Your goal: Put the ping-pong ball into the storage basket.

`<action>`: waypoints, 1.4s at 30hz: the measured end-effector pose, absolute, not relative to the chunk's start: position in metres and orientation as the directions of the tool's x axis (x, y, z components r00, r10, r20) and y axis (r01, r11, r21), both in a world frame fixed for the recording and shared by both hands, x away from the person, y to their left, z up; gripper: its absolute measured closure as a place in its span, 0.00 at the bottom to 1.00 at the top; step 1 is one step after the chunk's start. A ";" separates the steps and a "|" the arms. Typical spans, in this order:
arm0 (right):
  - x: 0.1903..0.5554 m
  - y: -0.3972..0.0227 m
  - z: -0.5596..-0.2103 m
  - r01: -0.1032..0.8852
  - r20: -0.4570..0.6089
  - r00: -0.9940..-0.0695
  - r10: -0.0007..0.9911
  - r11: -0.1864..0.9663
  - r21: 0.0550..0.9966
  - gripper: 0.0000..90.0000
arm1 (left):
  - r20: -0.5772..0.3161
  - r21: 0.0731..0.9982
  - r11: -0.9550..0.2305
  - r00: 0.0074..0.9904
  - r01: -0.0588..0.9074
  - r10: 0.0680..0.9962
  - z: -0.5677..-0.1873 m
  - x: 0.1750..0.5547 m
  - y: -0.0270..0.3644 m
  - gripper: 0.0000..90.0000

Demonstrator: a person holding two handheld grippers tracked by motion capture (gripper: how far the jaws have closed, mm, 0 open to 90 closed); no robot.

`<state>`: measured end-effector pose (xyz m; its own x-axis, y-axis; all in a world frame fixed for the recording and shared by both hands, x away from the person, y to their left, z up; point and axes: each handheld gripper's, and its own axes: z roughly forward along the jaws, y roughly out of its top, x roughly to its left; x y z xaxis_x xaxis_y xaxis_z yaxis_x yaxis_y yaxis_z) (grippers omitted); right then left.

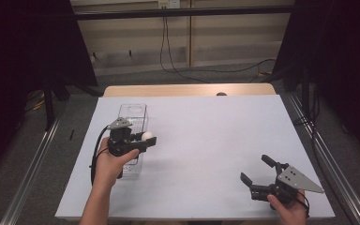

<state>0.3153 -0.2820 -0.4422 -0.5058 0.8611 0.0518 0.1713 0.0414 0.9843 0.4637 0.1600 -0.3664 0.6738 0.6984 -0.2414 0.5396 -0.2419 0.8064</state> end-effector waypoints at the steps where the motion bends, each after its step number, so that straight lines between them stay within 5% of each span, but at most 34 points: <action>1: 0.315 -0.282 -0.442 0.171 0.052 -0.506 0.861 0.042 0.984 0.03 | -0.240 0.806 -0.245 0.675 0.539 0.697 -0.366 0.464 0.161 0.57; 42: 0.316 -0.283 -0.442 0.166 0.047 -0.506 0.861 0.044 0.985 0.03 | -0.241 0.810 -0.215 0.642 0.546 0.728 -0.365 0.467 0.175 0.57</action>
<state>0.3161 -0.2828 -0.4424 -0.5060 0.8613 0.0467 0.1655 0.0438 0.9852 0.4666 0.1746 -0.3646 0.6423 0.7278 -0.2405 0.5463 -0.2145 0.8096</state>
